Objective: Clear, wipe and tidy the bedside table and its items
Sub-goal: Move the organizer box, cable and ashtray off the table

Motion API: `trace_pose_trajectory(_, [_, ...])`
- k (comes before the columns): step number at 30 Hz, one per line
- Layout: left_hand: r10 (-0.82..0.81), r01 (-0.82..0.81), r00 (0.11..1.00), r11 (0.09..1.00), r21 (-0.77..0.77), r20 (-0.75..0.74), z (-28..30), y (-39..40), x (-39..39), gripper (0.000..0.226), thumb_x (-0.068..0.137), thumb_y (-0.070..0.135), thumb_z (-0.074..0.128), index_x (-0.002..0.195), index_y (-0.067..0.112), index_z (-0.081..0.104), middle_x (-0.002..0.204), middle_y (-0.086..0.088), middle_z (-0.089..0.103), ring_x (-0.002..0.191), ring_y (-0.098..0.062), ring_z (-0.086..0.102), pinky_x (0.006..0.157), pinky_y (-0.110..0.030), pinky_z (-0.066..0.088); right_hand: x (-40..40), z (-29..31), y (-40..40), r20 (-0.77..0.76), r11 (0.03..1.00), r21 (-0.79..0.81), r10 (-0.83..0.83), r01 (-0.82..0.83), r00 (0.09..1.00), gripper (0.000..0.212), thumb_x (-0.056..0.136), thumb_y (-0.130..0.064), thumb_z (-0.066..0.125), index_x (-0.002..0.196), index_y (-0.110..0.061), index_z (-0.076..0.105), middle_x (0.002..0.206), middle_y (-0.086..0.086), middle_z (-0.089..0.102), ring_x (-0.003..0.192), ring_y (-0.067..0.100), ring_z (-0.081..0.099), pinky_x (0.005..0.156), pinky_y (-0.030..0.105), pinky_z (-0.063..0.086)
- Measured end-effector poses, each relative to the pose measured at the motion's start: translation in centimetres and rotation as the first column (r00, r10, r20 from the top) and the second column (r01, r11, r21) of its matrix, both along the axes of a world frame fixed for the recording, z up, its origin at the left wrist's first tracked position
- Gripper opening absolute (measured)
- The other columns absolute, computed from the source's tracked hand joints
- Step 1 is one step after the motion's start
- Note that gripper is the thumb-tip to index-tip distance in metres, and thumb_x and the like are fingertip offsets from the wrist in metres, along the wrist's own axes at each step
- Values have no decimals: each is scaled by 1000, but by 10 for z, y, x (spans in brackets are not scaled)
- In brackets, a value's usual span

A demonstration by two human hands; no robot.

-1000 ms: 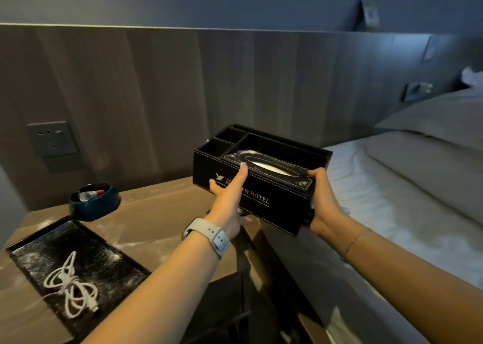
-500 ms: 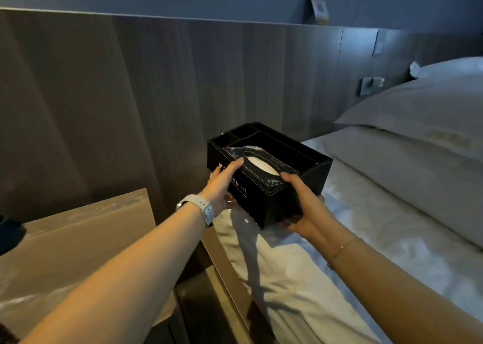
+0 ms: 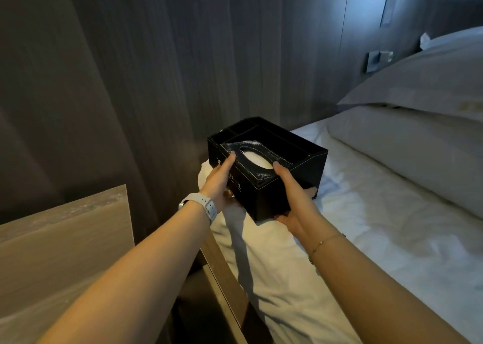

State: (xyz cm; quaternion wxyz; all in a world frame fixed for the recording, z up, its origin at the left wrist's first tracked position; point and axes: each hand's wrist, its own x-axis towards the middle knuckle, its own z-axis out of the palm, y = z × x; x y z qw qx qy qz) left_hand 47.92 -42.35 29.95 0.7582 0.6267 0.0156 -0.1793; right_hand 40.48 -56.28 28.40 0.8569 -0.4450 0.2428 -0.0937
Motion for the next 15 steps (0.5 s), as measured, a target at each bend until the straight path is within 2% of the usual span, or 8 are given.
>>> trace_pose_trajectory(2, [22,-22,1000,1000,10,7,4,-1,-7,61,86,58,58,135,24,48,123,-2,60,103,-18,58,80,-35,49,-3,2,0,10,1000,10,10,-10,1000,112,64,-38,85,147,-32,11,133,12,51,110,33,58,87,58,52])
trace_pose_trajectory(4, [16,-20,999,996,92,41,7,4,-19,69,86,53,61,144,23,38,136,-2,51,115,-19,52,95,-41,45,-13,6,0,29,999,-15,33,-33,999,105,68,-36,82,149,-24,16,135,11,51,114,32,56,95,54,49])
trace_pose_trajectory(5, [3,-10,999,990,142,54,8,7,-26,71,86,48,64,146,24,36,141,-2,47,123,-21,48,103,-44,40,-20,5,-1,28,996,-69,58,-56,998,100,70,-36,79,149,-20,20,136,11,51,117,30,55,99,48,47])
trace_pose_trajectory(7, [-33,17,996,984,179,87,15,20,-47,62,88,35,66,143,23,40,140,-3,49,127,-22,46,108,-44,37,-42,6,6,20,962,-248,121,-112,992,84,79,-33,73,148,-17,27,140,7,49,124,25,50,103,35,41])
trace_pose_trajectory(9, [-55,21,985,979,204,161,26,33,-78,49,90,26,64,137,20,49,132,-2,54,124,-19,48,103,-38,40,-69,11,18,18,888,-442,151,-128,988,66,88,-27,65,146,-20,34,141,4,46,129,22,44,99,31,37])
trace_pose_trajectory(11, [-44,-31,963,961,274,265,38,47,-114,41,92,21,62,131,17,55,126,-1,59,118,-15,53,96,-30,43,-98,18,33,24,788,-604,172,-122,985,50,92,-22,60,140,-21,44,134,0,50,123,18,48,92,25,41])
trace_pose_trajectory(13, [-33,-91,933,943,321,359,47,65,-151,37,91,15,62,127,17,58,119,1,64,109,-9,59,90,-23,47,-126,26,47,54,691,-711,239,-131,970,38,94,-17,57,131,-23,52,121,-7,55,108,10,56,78,14,45])
trace_pose_trajectory(15, [-28,-134,914,921,365,406,51,89,-186,34,89,13,63,123,21,60,113,6,66,105,-6,61,85,-17,48,-152,32,62,69,620,-772,300,-139,952,30,93,-16,58,121,-27,58,115,-9,61,104,7,60,67,11,48])
